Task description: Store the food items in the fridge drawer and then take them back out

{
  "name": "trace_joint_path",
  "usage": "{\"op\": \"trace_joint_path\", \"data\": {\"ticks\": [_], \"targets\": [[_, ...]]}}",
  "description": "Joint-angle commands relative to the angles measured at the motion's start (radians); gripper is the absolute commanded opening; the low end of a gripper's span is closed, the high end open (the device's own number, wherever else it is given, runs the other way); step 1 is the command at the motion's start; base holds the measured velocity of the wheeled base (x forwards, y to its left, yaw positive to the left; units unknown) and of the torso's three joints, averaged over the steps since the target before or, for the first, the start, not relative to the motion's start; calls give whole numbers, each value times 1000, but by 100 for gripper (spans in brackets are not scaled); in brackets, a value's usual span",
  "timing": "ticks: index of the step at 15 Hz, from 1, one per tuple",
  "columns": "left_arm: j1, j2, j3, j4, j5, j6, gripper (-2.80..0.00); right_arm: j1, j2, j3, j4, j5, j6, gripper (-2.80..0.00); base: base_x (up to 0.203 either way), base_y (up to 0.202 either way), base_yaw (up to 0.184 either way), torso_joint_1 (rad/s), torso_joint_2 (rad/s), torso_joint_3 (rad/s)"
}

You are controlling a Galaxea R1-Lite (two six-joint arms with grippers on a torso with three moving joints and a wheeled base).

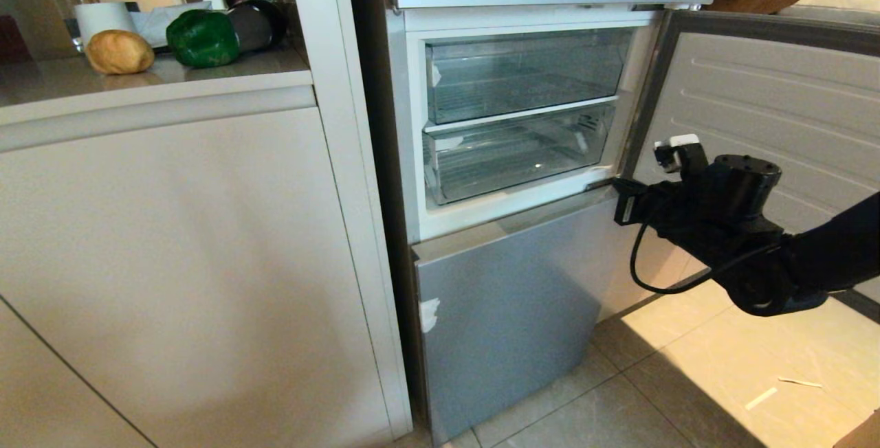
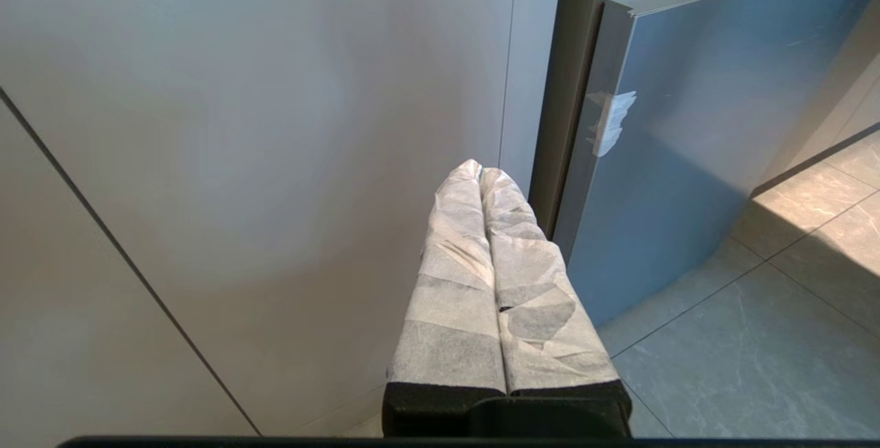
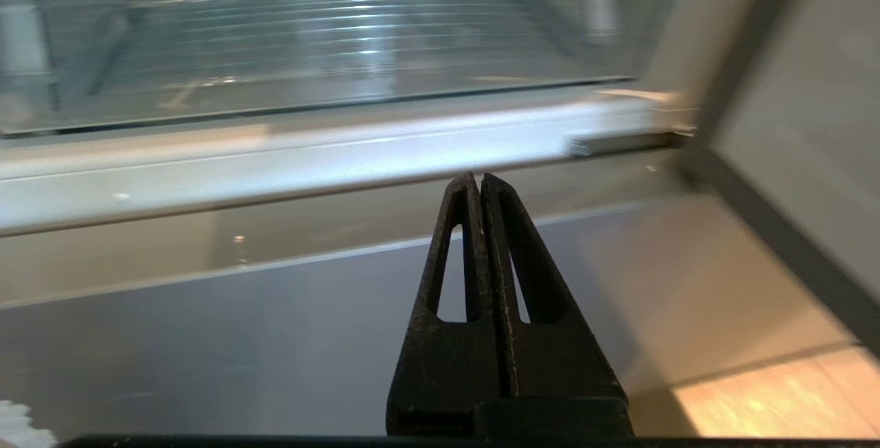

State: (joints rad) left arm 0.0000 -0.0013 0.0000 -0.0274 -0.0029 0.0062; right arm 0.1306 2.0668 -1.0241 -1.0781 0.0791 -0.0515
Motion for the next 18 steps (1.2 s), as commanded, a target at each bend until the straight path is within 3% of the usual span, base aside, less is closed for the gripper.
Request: {"op": "trace_joint_path", "data": {"ticks": [1,6,10,18], "targets": [[0,0,11,0,0,0,-280,67,47,-42,-3,4,-2,-280,0,0,0,0,0,0],[0,0,11,0,0,0,-280,177,116,-212,-3,22,-4,-280,0,0,0,0,0,0],[0,0,11,0,0,0,-280,204,224,-387,-1,21,-10,-280,0,0,0,0,0,0],[0,0,11,-2,0,0,-280,268,345,-605,68,29,-29,-280,0,0,0,0,0,0]]}}
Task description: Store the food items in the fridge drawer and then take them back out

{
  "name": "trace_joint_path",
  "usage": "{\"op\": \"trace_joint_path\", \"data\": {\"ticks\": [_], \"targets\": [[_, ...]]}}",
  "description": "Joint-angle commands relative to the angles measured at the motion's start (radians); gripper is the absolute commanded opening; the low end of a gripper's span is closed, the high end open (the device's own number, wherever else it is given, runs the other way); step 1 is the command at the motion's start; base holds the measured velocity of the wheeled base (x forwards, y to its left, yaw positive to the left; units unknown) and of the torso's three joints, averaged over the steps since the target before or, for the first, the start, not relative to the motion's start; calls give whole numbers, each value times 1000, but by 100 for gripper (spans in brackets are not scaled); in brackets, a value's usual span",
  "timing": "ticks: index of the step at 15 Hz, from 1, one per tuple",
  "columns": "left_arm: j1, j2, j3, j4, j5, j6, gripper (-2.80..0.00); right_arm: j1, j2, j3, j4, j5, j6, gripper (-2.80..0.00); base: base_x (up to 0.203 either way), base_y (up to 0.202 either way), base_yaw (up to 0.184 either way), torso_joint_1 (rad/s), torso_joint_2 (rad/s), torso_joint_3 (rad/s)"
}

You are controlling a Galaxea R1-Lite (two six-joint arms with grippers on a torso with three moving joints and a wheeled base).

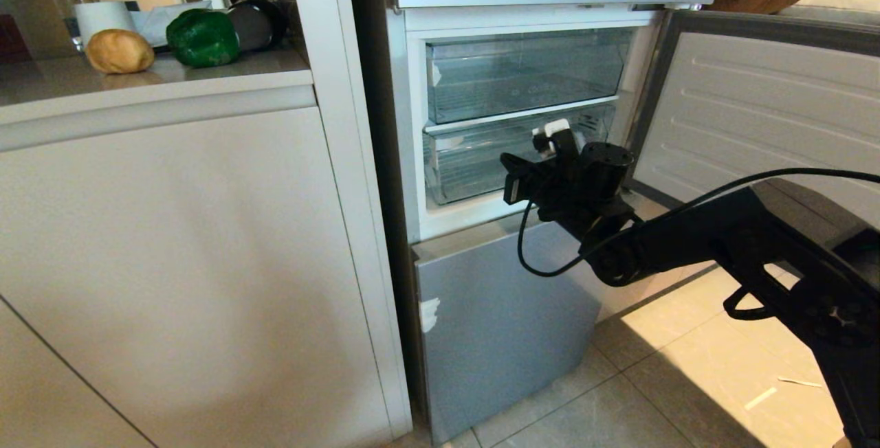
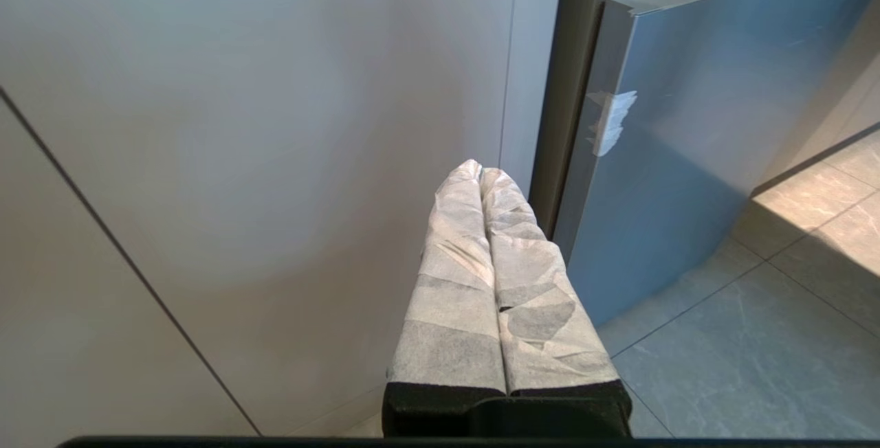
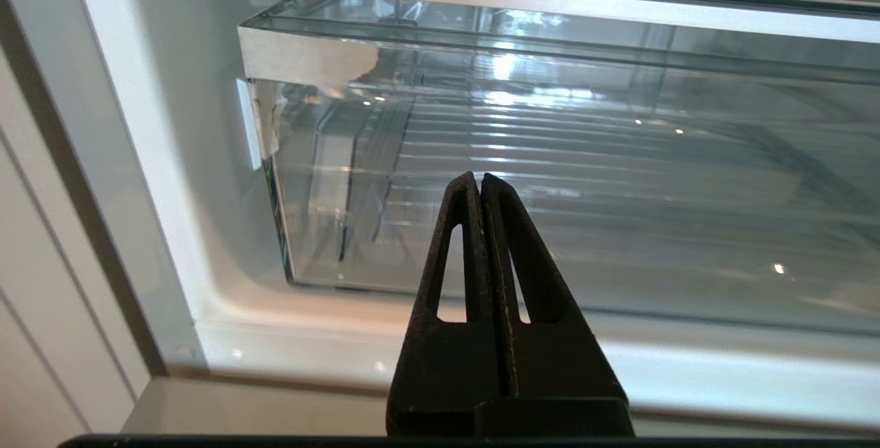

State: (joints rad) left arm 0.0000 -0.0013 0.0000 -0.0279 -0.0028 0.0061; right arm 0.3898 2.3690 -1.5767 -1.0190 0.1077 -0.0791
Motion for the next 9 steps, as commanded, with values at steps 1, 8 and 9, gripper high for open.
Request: {"op": "trace_joint_path", "data": {"ticks": [1,8,9], "targets": [[0,0,11,0,0,0,-280,11,61,-83,32,0,-2,-280,0,0,0,0,0,0],[0,0,11,0,0,0,-280,18,195,-341,130,-2,-28,-280,0,0,0,0,0,0],[0,0,11,-1,0,0,-280,18,215,-374,149,-4,-28,-280,0,0,0,0,0,0]]}}
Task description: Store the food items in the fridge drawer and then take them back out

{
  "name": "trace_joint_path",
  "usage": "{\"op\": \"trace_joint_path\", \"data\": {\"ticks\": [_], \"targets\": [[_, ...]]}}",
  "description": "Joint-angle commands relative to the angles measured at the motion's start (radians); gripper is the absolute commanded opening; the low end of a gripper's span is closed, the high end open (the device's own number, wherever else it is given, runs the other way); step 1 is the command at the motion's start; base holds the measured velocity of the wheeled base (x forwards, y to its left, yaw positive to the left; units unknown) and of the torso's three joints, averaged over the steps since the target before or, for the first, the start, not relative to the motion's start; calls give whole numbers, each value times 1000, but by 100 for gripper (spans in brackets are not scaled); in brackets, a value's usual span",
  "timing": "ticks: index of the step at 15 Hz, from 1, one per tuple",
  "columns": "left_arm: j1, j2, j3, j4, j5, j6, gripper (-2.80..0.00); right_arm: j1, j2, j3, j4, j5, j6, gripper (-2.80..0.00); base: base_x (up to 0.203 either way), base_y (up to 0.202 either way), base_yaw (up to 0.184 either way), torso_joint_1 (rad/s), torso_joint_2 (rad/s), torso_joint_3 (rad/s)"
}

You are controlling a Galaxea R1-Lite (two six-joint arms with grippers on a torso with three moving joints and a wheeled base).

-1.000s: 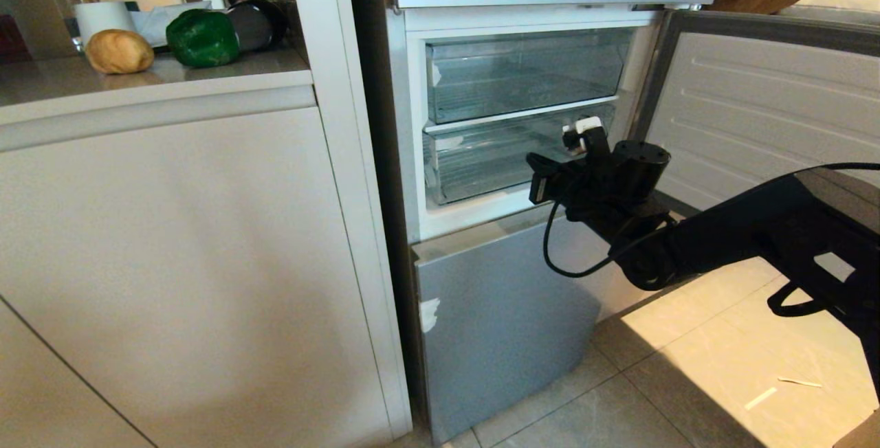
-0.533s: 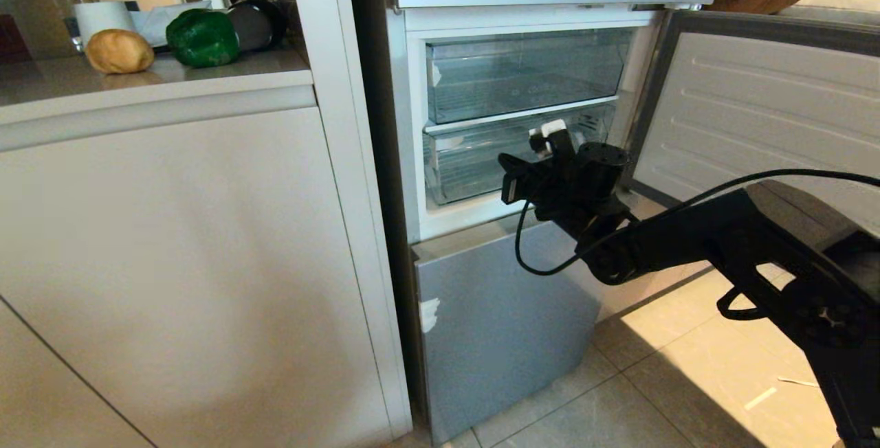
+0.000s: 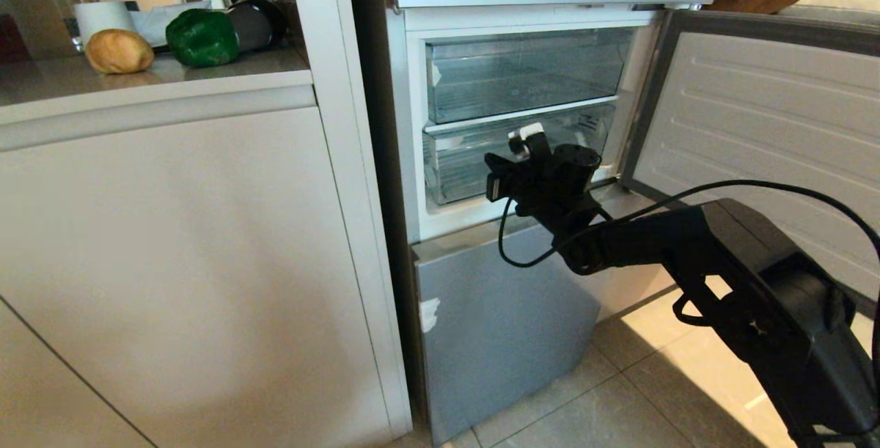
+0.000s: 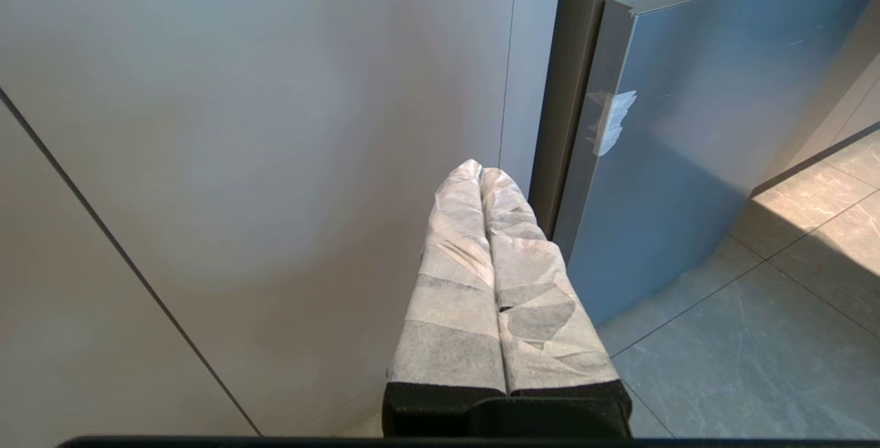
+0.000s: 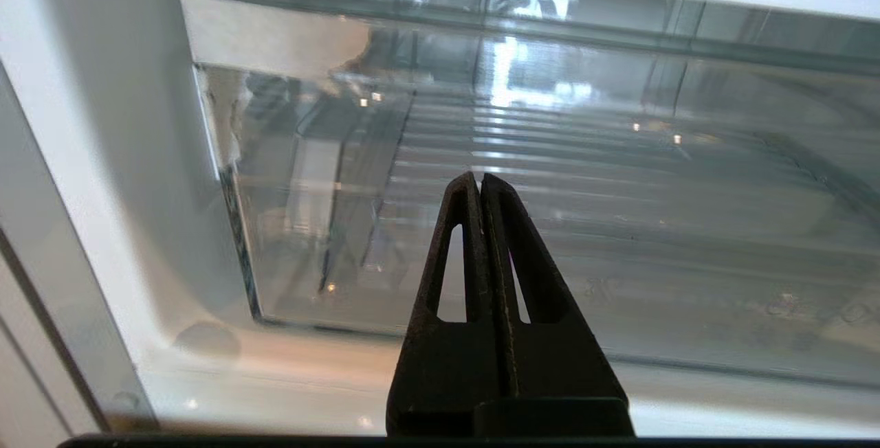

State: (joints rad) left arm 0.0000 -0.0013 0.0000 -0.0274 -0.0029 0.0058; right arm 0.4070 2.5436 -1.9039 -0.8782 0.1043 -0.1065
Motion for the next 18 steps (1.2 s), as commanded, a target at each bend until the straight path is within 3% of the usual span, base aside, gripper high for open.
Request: {"op": "trace_joint_path", "data": {"ticks": [1,6,9,12,18], "targets": [[0,0,11,-2,0,0,-280,1,46,-53,24,0,-2,-280,0,0,0,0,0,0],[0,0,11,0,0,0,-280,2,37,-56,14,-5,-7,-280,0,0,0,0,0,0],[0,0,11,-2,0,0,-280,9,-39,28,13,-54,-18,-280,0,0,0,0,0,0],[0,0,11,-2,0,0,-280,32,-231,318,16,-103,-21,-280,0,0,0,0,0,0],[0,0,11,-2,0,0,-280,94,-840,972,15,-147,30,-280,0,0,0,0,0,0]]}}
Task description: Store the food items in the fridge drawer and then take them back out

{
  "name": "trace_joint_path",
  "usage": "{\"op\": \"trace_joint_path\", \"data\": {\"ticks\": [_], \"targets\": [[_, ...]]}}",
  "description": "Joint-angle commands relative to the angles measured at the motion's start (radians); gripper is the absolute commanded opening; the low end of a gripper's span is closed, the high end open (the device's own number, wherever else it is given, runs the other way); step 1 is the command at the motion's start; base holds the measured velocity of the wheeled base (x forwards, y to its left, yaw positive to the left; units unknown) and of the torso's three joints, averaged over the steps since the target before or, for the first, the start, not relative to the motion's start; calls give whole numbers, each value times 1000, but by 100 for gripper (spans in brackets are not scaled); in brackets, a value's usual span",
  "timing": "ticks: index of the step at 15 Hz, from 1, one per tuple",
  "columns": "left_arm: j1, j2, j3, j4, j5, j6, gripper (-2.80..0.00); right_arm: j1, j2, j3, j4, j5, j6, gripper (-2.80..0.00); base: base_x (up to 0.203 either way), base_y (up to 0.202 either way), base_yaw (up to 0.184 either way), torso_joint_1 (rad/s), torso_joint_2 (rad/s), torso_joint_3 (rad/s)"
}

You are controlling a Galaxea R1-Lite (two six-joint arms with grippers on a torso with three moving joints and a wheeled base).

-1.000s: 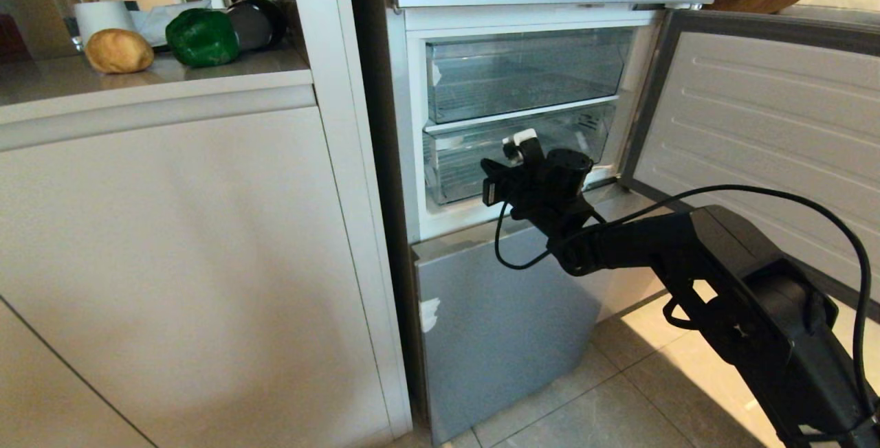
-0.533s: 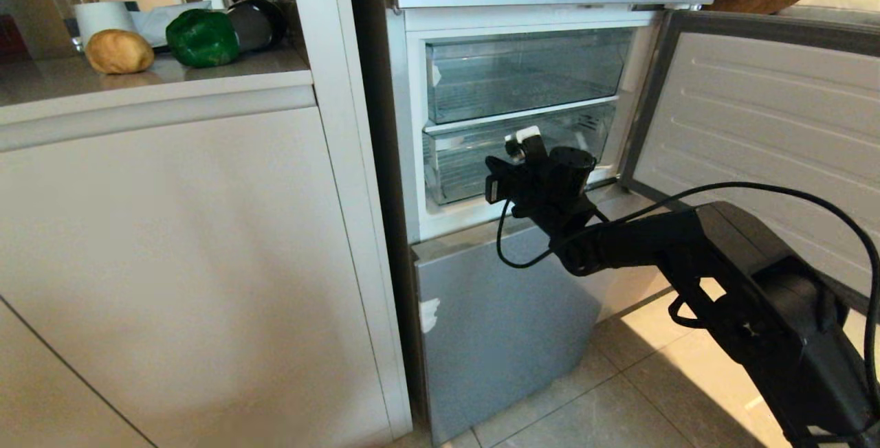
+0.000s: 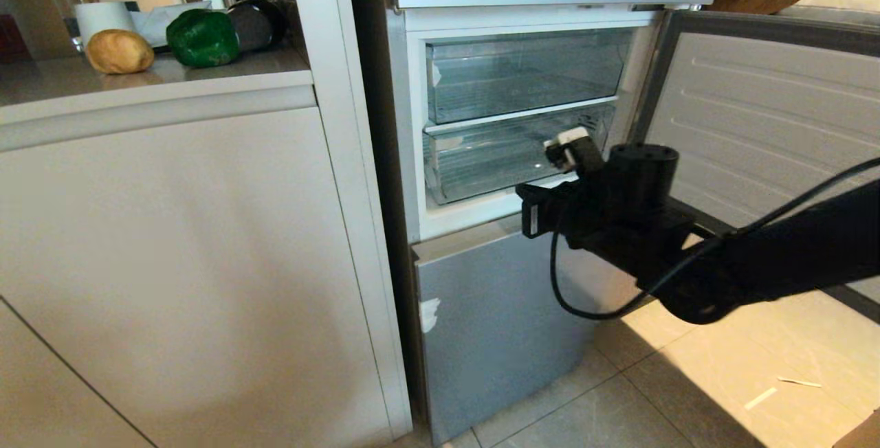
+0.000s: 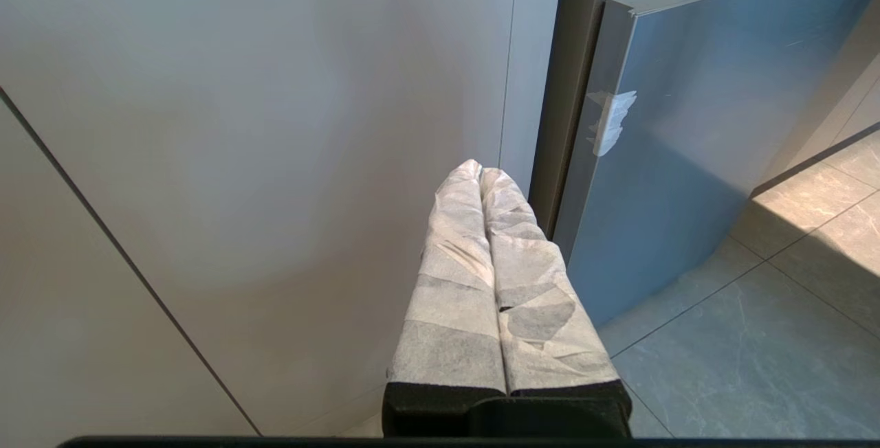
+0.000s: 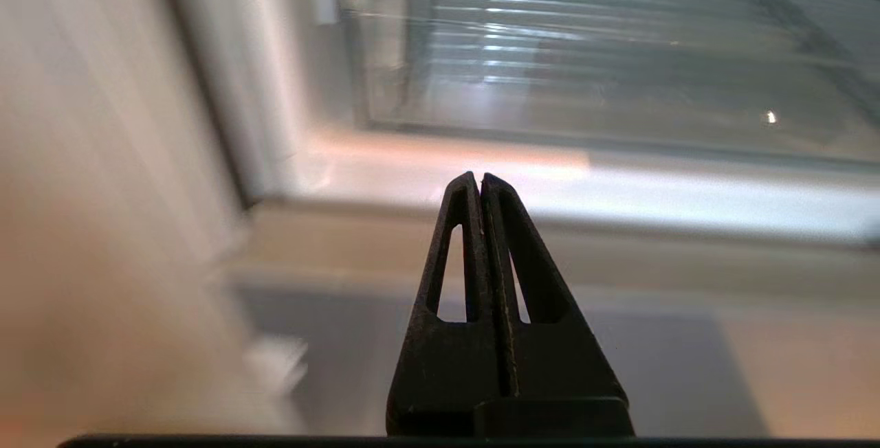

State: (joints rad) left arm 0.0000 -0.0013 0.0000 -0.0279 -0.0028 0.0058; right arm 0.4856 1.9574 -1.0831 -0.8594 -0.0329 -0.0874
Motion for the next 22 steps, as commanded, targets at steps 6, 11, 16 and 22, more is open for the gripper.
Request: {"op": "trace_joint_path", "data": {"ticks": [6,11,16,22], "targets": [[0,0,11,0,1,0,-280,38,-864,581,149,-166,55,-280,0,0,0,0,0,0],[0,0,11,0,0,0,-280,-71,-1261,733,496,-246,56,-280,0,0,0,0,0,0],[0,0,11,-1,0,-1,-280,-430,-1466,787,592,-252,31,-280,0,0,0,0,0,0],[0,0,11,0,0,-1,-280,-498,-1818,1033,790,-160,-19,-280,0,0,0,0,0,0]]}}
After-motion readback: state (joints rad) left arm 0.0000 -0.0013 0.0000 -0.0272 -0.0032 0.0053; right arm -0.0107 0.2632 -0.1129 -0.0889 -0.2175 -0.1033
